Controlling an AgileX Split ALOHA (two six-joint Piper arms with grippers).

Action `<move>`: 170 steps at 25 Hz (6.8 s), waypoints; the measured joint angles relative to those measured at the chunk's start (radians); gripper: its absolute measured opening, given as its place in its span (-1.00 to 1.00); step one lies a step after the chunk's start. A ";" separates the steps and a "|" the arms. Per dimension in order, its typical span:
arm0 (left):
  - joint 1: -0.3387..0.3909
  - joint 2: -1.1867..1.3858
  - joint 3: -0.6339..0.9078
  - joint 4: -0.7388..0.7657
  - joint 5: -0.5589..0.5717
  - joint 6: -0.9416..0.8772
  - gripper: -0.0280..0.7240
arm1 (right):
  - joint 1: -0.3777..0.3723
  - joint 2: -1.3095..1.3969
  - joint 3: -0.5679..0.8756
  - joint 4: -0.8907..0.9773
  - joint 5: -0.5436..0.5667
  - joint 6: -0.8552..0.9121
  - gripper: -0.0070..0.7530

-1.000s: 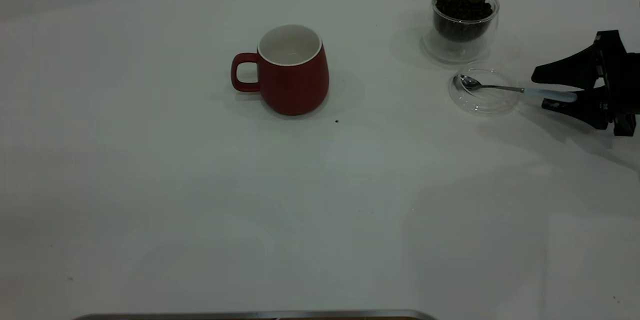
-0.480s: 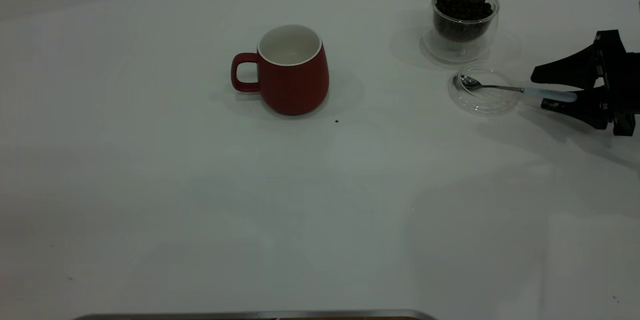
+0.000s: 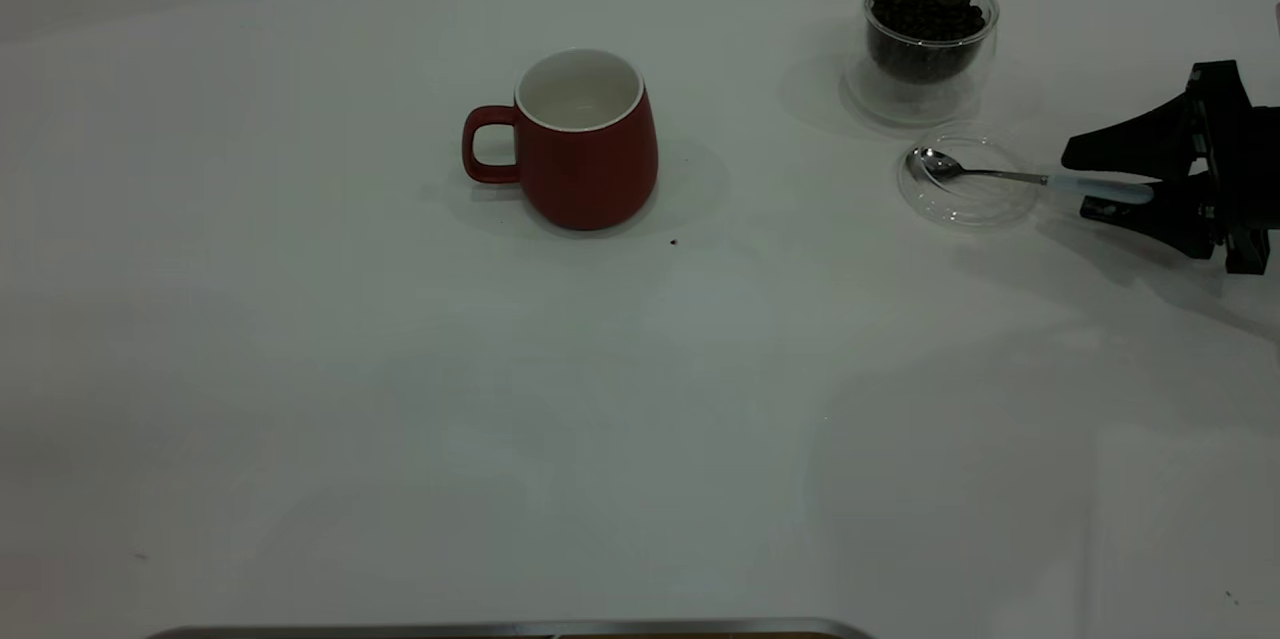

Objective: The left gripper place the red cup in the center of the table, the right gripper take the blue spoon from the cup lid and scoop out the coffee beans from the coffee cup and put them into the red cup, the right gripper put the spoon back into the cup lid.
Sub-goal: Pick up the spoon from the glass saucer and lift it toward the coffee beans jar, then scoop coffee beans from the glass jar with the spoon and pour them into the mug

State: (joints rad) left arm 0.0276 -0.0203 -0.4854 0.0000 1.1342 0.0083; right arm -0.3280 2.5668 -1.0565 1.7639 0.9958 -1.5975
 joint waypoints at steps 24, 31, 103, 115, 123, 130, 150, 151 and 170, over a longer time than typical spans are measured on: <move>0.000 0.000 0.000 0.000 0.000 -0.001 0.49 | 0.000 0.000 0.000 -0.047 -0.014 0.000 -0.59; 0.000 0.000 0.000 0.000 0.000 -0.001 0.49 | 0.000 0.000 0.000 -0.067 0.000 0.000 -0.70; 0.000 0.000 0.000 0.000 0.000 -0.001 0.49 | 0.138 -0.186 -0.422 -0.636 -0.177 0.745 -0.71; 0.000 0.000 0.000 0.000 0.000 -0.001 0.49 | 0.136 -0.183 -0.422 -0.632 -0.120 0.734 -0.71; 0.000 0.000 0.000 0.000 0.000 0.000 0.49 | 0.107 -0.178 -0.422 -0.594 -0.115 0.723 -0.71; 0.000 0.000 0.000 0.000 0.000 0.000 0.49 | 0.101 -0.176 -0.422 -0.591 -0.092 0.719 -0.71; 0.000 0.000 0.000 0.000 0.000 -0.001 0.49 | 0.060 -0.096 -0.422 -0.459 -0.022 0.696 -0.71; 0.000 0.000 0.000 0.000 0.000 -0.001 0.49 | 0.060 -0.092 -0.422 -0.453 -0.018 0.693 -0.71; 0.000 0.000 0.000 0.000 0.000 -0.001 0.49 | 0.031 -0.078 -0.422 -0.415 0.032 0.663 -0.71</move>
State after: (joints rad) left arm 0.0276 -0.0203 -0.4854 0.0000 1.1342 0.0071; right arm -0.2971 2.4893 -1.4790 1.3493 1.0279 -0.9343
